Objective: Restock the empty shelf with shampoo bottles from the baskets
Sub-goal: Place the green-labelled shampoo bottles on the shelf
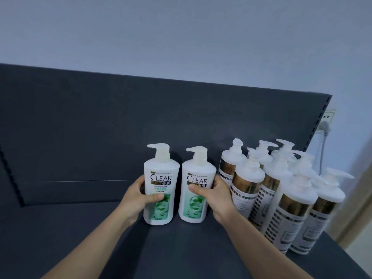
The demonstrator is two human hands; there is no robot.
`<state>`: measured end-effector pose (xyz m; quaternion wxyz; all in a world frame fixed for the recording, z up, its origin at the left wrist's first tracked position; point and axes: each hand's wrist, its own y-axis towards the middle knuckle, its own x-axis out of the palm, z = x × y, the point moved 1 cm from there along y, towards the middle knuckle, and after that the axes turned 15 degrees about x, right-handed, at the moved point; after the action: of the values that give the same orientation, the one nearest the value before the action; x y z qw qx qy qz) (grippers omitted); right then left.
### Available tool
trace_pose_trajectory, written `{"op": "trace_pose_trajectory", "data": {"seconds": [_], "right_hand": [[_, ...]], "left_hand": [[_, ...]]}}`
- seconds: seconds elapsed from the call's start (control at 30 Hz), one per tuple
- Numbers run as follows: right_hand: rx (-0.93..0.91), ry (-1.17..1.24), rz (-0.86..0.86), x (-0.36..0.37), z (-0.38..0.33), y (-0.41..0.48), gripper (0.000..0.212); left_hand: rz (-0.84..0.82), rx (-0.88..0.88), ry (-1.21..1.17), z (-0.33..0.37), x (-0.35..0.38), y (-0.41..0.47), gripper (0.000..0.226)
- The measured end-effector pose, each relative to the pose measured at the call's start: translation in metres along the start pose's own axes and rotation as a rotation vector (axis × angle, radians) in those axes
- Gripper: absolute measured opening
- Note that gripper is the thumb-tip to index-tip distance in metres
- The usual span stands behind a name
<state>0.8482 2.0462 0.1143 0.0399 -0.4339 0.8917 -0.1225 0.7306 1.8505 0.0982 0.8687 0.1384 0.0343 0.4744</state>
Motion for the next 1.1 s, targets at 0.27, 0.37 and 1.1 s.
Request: {"op": "trace_pose_trajectory", "data": {"seconds": [0.27, 0.37, 1.1], "right_hand": [[-0.02, -0.184, 0.011, 0.0, 0.005, 0.011, 0.067], [-0.039, -0.422, 0.136, 0.003, 0.015, 0.006, 0.081], [-0.03, -0.694, 0.205, 0.01, 0.006, 0.012, 0.061]], "left_hand": [[-0.066, 0.094, 0.341, 0.0, -0.004, 0.001, 0.059], [-0.087, 0.13, 0.566, -0.004, -0.004, -0.002, 0.064], [-0.076, -0.016, 0.936, 0.001, 0.018, 0.006, 0.057]]}}
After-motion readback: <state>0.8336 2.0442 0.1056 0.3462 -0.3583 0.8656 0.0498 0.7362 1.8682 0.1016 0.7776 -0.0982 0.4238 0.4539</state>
